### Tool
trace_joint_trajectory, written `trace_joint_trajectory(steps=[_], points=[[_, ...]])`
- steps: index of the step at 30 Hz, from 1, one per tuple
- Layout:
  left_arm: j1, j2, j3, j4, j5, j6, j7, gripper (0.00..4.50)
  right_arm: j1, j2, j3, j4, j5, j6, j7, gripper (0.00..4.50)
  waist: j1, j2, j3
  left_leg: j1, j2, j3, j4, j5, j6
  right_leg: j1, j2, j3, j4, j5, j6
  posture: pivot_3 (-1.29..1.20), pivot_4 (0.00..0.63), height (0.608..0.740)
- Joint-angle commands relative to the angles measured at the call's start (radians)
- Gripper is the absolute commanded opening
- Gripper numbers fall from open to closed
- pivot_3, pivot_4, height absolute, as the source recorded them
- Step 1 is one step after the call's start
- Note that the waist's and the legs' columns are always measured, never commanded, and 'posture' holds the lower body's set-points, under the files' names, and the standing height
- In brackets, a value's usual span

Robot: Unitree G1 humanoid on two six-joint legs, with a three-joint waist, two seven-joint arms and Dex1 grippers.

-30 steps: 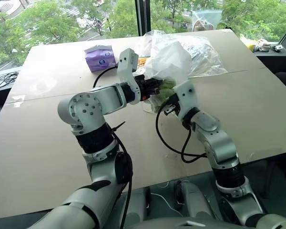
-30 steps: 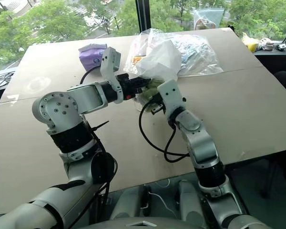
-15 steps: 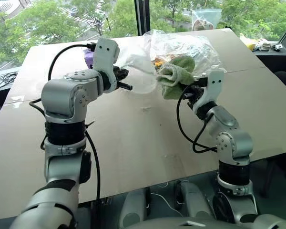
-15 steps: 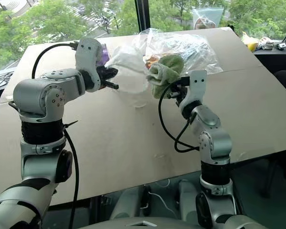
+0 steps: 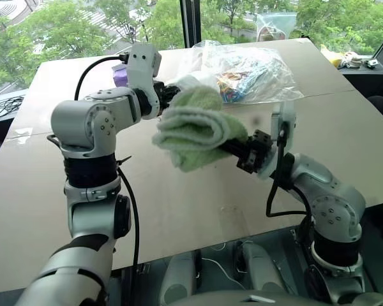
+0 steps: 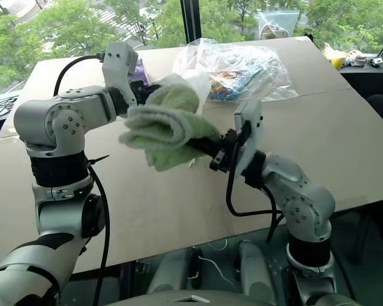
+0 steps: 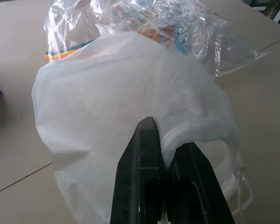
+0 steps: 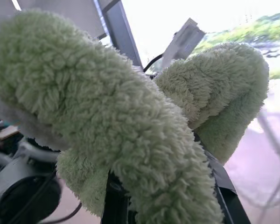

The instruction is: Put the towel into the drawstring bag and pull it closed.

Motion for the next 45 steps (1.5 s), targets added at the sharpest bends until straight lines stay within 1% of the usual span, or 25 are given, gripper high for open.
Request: trace_joint_trajectory(steps=[1,3,5,7,9,12,16,18,22,23,25,28,33,34,36,39,42,45], points=[[-0.048,-0.014,0.054,-0.002,-0.058,0.049,-0.026,0.11,0.000,-0.067,0.120,0.044,-0.135,-0.043,-0.016,0.00,0.000,0.000,0.000,0.000,0.000,0.000,0.000,0.000,0.000,0.000,0.000,0.000,0.000,0.000,0.000,0.00,0.150,0.740],[-0.057,-0.028,0.085,0.002,-0.091,0.097,-0.036,0.11,-0.011,-0.074,0.156,0.107,-0.216,-0.090,-0.057,0.00,0.000,0.000,0.000,0.000,0.000,0.000,0.000,0.000,0.000,0.000,0.000,0.000,0.000,0.000,0.000,0.00,0.150,0.740],[-0.053,-0.030,0.092,-0.009,-0.110,0.131,-0.041,0.11,-0.022,-0.065,0.165,0.135,-0.253,-0.137,-0.065,0.00,0.000,0.000,0.000,0.000,0.000,0.000,0.000,0.000,0.000,0.000,0.000,0.000,0.000,0.000,0.000,0.00,0.150,0.740],[-0.042,-0.028,0.089,-0.024,-0.124,0.162,-0.046,0.11,-0.042,-0.027,0.142,0.150,-0.250,-0.164,-0.081,0.00,0.000,0.000,0.000,0.000,0.000,0.000,0.000,0.000,0.000,0.000,0.000,0.000,0.000,0.000,0.000,0.00,0.150,0.740],[-0.034,-0.028,0.088,-0.034,-0.137,0.190,-0.050,0.11,-0.067,0.017,0.112,0.174,-0.252,-0.185,-0.114,0.00,-0.002,0.000,0.000,0.000,0.000,0.000,0.000,0.000,0.000,0.000,0.001,0.001,0.000,0.002,0.004,0.00,0.150,0.740],[-0.026,-0.029,0.084,-0.044,-0.148,0.209,-0.054,0.11,-0.086,0.075,0.079,0.200,-0.255,-0.231,-0.148,0.00,-0.001,0.000,0.000,0.000,0.000,0.000,0.000,0.000,0.000,0.000,0.001,0.000,0.000,0.002,0.004,0.00,0.150,0.740],[-0.016,-0.026,0.082,-0.048,-0.155,0.218,-0.057,0.11,-0.089,0.139,0.051,0.200,-0.223,-0.270,-0.154,0.00,0.002,0.000,0.000,-0.001,0.000,0.000,0.000,0.000,0.000,0.000,0.000,0.000,0.000,0.002,0.004,0.00,0.150,0.740],[-0.023,-0.034,0.095,-0.045,-0.169,0.234,-0.064,0.11,-0.088,0.134,0.071,0.233,-0.293,-0.319,-0.175,0.00,0.001,0.000,0.000,-0.001,0.000,0.000,0.000,0.000,0.000,0.000,0.000,0.001,0.000,0.002,0.004,0.00,0.150,0.740],[-0.038,-0.036,0.119,-0.038,-0.213,0.278,-0.096,0.11,-0.077,0.062,0.171,0.326,-0.501,-0.449,-0.197,0.00,0.000,0.000,0.000,0.000,0.000,0.000,0.000,0.000,0.000,0.000,0.000,0.001,0.000,0.002,0.003,0.00,0.150,0.740],[-0.036,-0.032,0.121,-0.032,-0.239,0.282,-0.106,0.11,-0.076,0.058,0.184,0.341,-0.529,-0.477,-0.200,0.00,0.000,0.000,0.000,0.000,0.000,0.000,0.000,0.000,0.000,0.000,0.000,0.001,0.000,0.000,0.000,0.00,0.150,0.740],[-0.031,-0.019,0.121,-0.017,-0.295,0.284,-0.122,0.11,-0.079,0.057,0.202,0.359,-0.563,-0.509,-0.201,0.00,-0.001,0.000,0.000,0.000,0.000,0.000,0.000,0.000,0.000,0.000,0.000,0.001,0.000,0.000,0.000,0.00,0.150,0.740],[-0.025,0.002,0.115,-0.012,-0.401,0.284,-0.137,0.11,-0.103,0.038,0.262,0.409,-0.661,-0.559,-0.199,0.00,-0.005,0.000,0.000,0.000,0.000,0.000,0.000,0.000,0.000,0.000,0.001,0.001,0.000,0.000,0.000,0.00,0.150,0.740],[-0.005,0.021,0.101,-0.022,-0.517,0.284,-0.103,0.11,-0.133,0.076,0.274,0.440,-0.703,-0.584,-0.211,0.00,-0.003,0.000,0.000,0.000,0.000,0.000,0.000,0.001,-0.001,0.000,0.000,0.001,0.001,0.000,0.001,0.00,0.150,0.740],[0.003,0.027,0.095,-0.025,-0.539,0.284,-0.094,0.11,-0.139,0.097,0.259,0.447,-0.697,-0.583,-0.225,0.00,-0.003,0.000,0.000,0.000,0.000,0.000,0.000,0.001,-0.001,0.000,0.000,0.001,0.001,0.000,0.000,0.00,0.150,0.740],[0.022,0.046,0.077,-0.038,-0.581,0.284,-0.076,0.11,-0.148,0.173,0.182,0.449,-0.624,-0.555,-0.267,0.00,-0.003,0.000,0.000,0.000,0.000,0.000,0.000,0.001,-0.001,0.000,0.000,0.002,0.001,0.000,0.001,0.00,0.150,0.740],[0.051,0.084,0.046,-0.052,-0.639,0.284,-0.057,0.11,-0.172,0.295,0.017,0.438,-0.458,-0.501,-0.338,0.00,-0.001,0.000,0.000,0.000,0.001,-0.001,0.000,0.001,-0.002,0.000,0.000,0.003,0.001,0.002,0.003,0.00,0.150,0.740],[0.071,0.112,0.017,-0.068,-0.662,0.284,-0.042,0.11,-0.202,0.378,-0.122,0.429,-0.300,-0.474,-0.399,0.00,0.001,0.000,0.000,0.000,0.001,-0.002,0.000,0.001,-0.002,0.000,0.000,0.002,0.001,0.002,0.004,0.00,0.150,0.740],[0.071,0.113,0.014,-0.059,-0.661,0.284,-0.027,0.11,-0.221,0.427,-0.215,0.408,-0.122,-0.468,-0.437,0.00,0.004,0.000,0.000,-0.001,-0.001,-0.002,0.000,0.001,-0.002,0.001,-0.002,0.000,0.000,0.002,0.003,0.00,0.150,0.740]])
